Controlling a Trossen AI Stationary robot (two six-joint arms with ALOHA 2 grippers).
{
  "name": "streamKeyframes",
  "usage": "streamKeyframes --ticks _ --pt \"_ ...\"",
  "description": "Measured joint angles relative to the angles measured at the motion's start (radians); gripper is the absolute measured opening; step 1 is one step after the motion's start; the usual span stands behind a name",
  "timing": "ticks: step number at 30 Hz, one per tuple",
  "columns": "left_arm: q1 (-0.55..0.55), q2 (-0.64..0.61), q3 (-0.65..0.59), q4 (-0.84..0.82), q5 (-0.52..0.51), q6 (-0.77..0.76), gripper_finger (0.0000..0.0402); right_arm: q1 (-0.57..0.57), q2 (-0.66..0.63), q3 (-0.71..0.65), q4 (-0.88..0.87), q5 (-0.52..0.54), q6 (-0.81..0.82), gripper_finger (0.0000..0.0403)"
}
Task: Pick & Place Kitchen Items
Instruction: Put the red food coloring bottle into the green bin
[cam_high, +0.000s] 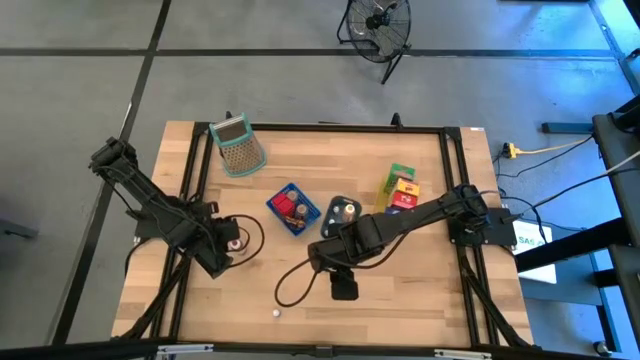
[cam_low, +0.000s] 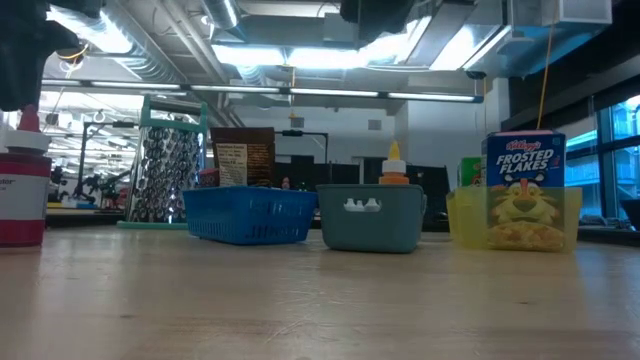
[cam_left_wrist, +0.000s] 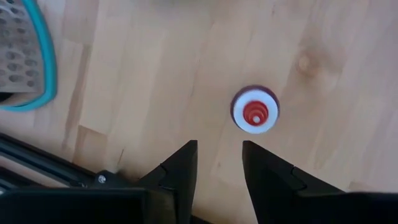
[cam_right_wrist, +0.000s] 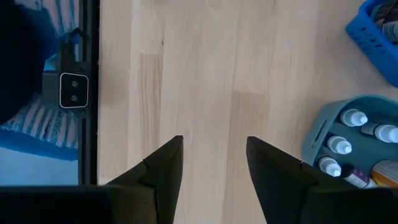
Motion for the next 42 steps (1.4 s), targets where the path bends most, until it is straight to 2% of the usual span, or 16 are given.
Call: streamKeyframes --ticks 7,17,21,26,32,42 --pt "0.000 -0.005 0.000 0.001 0.004 -0.013 0.0138 0.000 0.000 0.000 0.018 0.000 -0.002 0.0178" --pt "-0.026 -0.019 0.000 0.000 -0.056 -0.064 0.0236 0.000 0.000 0.000 0.030 0.000 -0.002 0.0178" --pt "-0.061 -0.020 0.000 0.001 -0.051 -0.038 0.0263 0.002 0.000 0.000 0.030 0.000 -0.002 0.0179" --pt "-0.135 -0.019 0.000 0.011 -0.080 -0.020 0.0269 0.004 0.000 0.000 0.030 0.001 -0.005 0.0179" --pt "-0.196 -0.015 0.001 0.069 -0.230 -0.008 0.0267 0.016 0.000 -0.001 0.034 0.062 -0.028 0.0179" --pt "-0.217 -0.015 0.001 0.087 -0.215 -0.044 0.0269 0.021 0.001 -0.001 0.058 0.069 -0.047 0.0179"
